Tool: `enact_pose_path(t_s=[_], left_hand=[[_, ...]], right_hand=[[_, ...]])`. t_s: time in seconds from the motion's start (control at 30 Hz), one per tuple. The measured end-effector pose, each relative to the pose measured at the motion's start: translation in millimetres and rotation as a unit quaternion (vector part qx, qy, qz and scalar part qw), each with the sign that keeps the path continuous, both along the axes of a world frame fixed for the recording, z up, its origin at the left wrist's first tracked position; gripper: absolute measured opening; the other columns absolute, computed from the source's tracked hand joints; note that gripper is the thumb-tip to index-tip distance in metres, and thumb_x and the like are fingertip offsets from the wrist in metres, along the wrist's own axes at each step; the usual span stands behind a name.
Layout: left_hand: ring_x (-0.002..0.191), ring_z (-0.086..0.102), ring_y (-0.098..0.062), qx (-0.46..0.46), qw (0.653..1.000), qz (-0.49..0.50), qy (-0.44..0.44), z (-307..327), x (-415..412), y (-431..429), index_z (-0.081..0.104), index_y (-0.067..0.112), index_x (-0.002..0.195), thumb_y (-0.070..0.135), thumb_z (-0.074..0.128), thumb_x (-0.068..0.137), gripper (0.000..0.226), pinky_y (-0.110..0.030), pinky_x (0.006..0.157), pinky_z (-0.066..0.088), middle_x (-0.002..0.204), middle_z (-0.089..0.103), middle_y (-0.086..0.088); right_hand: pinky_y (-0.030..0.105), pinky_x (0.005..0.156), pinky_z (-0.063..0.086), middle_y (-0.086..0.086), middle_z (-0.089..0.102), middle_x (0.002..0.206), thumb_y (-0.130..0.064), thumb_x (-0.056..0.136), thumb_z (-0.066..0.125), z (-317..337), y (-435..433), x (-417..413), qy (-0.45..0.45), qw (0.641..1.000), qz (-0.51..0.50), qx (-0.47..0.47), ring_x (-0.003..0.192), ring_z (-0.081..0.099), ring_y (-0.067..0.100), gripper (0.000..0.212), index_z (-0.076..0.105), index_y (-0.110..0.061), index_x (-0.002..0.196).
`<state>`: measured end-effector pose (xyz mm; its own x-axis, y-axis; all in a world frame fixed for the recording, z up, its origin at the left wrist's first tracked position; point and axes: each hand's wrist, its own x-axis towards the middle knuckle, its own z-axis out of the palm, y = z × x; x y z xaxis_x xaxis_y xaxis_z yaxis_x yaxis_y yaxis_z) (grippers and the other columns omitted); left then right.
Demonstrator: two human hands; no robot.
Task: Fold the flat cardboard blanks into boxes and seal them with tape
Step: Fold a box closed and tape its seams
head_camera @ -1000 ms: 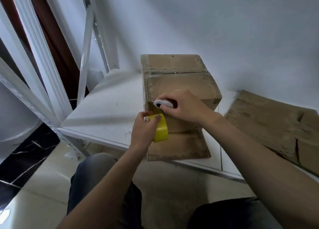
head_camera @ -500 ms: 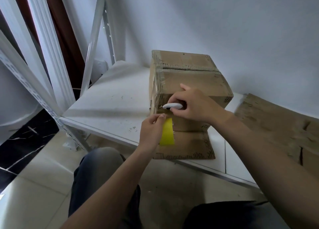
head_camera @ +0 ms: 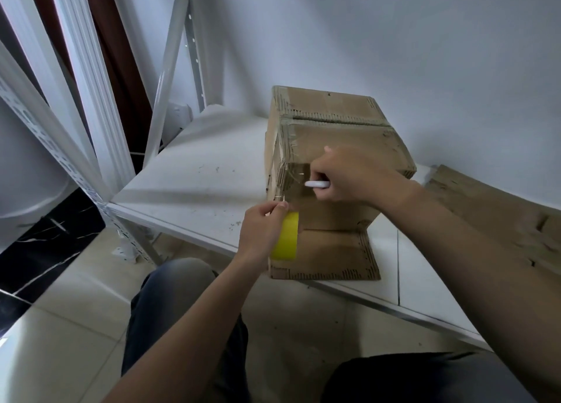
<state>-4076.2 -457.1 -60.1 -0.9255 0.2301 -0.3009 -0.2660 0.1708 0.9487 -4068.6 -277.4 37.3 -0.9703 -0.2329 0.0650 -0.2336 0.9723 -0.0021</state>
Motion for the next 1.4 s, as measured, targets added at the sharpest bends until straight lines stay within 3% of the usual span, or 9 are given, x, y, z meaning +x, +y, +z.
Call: enact_pose_path(t_s=[0.1, 0.23, 0.33, 0.4, 0.63, 0.77, 0.97, 1.13, 1.4], left_hand=[[0.074, 0.075, -0.022, -0.009, 0.998, -0.061, -0.025, -8, 4, -8, 0.078, 0.027, 0.086, 0.043, 0.063, 0.09, 0.023, -0.046, 0.077, 0.061, 0.083, 0.076, -0.002], [0.097, 0.071, -0.028, -0.057, 0.995, -0.085, 0.002, -17, 8, -6, 0.076, 0.041, 0.088, 0.063, 0.06, 0.071, 0.032, -0.055, 0.09, 0.056, 0.1, 0.076, 0.001], [0.105, 0.063, -0.021, -0.098, 0.991, -0.091, 0.031, -8, 13, -1, 0.072, 0.036, 0.085, 0.039, 0.064, 0.093, 0.012, -0.044, 0.095, 0.053, 0.112, 0.07, 0.005], [0.106, 0.058, -0.018, -0.126, 0.984, -0.114, 0.048, -12, 13, 1, 0.073, 0.034, 0.099, 0.032, 0.061, 0.098, 0.012, -0.04, 0.093, 0.052, 0.117, 0.065, 0.008], [0.106, 0.059, -0.022, -0.162, 0.976, -0.132, 0.066, -8, 17, 3, 0.072, 0.027, 0.11, 0.034, 0.062, 0.098, 0.017, -0.045, 0.092, 0.054, 0.117, 0.063, 0.002], [0.103, 0.061, -0.021, -0.178, 0.972, -0.13, 0.082, -2, 15, 0, 0.069, 0.027, 0.106, 0.034, 0.064, 0.096, 0.014, -0.044, 0.09, 0.056, 0.115, 0.064, -0.001], [0.089, 0.068, -0.031, -0.15, 0.977, -0.13, 0.077, 13, 1, -14, 0.07, 0.038, 0.085, 0.042, 0.065, 0.079, 0.009, -0.055, 0.08, 0.06, 0.099, 0.069, -0.004], [0.107, 0.059, -0.031, -0.159, 0.975, -0.119, 0.101, 21, -19, -32, 0.07, 0.027, 0.119, 0.032, 0.066, 0.093, 0.026, -0.056, 0.091, 0.056, 0.117, 0.06, -0.004], [0.107, 0.058, -0.027, -0.147, 0.977, -0.124, 0.096, 14, -37, -51, 0.069, 0.033, 0.113, 0.023, 0.064, 0.095, 0.021, -0.055, 0.091, 0.056, 0.117, 0.061, -0.004]], right_hand=[[0.028, 0.125, 0.02, -0.008, 0.064, 0.065, -0.02, 0.084, 0.073, -8, 32, 24, 0.006, 0.998, 0.004, -0.066, 0.062, 0.062, 0.017, 0.004, 0.07, -0.02, 0.081], [0.042, 0.127, 0.008, -0.017, 0.065, 0.075, -0.032, 0.089, 0.065, -46, 60, 71, 0.074, 0.995, -0.016, -0.069, 0.066, 0.058, 0.001, 0.006, 0.07, -0.029, 0.089], [0.045, 0.116, 0.032, -0.011, 0.068, 0.092, -0.03, 0.089, 0.067, -86, 74, 99, 0.097, 0.989, -0.051, -0.095, 0.084, 0.06, 0.01, 0.01, 0.074, -0.025, 0.094], [0.039, 0.086, 0.048, -0.008, 0.068, 0.096, -0.027, 0.089, 0.071, -113, 82, 111, 0.08, 0.985, -0.073, -0.132, 0.086, 0.056, 0.016, 0.011, 0.077, -0.025, 0.098], [0.025, 0.081, 0.038, -0.015, 0.067, 0.106, -0.031, 0.088, 0.077, -160, 100, 123, -0.009, 0.939, -0.278, -0.201, 0.101, 0.05, 0.01, 0.02, 0.073, -0.033, 0.107], [0.031, 0.094, 0.044, -0.009, 0.067, 0.116, -0.036, 0.092, 0.07, -150, 89, 119, 0.058, 0.959, -0.209, -0.18, 0.108, 0.059, 0.021, 0.022, 0.071, -0.028, 0.113], [0.032, 0.099, 0.042, 0.003, 0.064, 0.126, -0.024, 0.098, 0.066, -68, 44, 88, 0.292, 0.946, -0.049, -0.136, 0.113, 0.051, 0.027, 0.018, 0.075, -0.014, 0.109], [0.045, 0.105, 0.043, -0.002, 0.054, 0.145, -0.045, 0.101, 0.051, -29, 15, 22, 0.248, 0.963, -0.036, -0.097, 0.129, 0.041, 0.025, 0.04, 0.064, -0.025, 0.133], [0.042, 0.089, 0.042, -0.01, 0.057, 0.138, -0.06, 0.094, 0.053, -60, -9, -25, 0.254, 0.964, -0.072, 0.009, 0.106, 0.05, 0.025, 0.048, 0.057, -0.04, 0.137]])
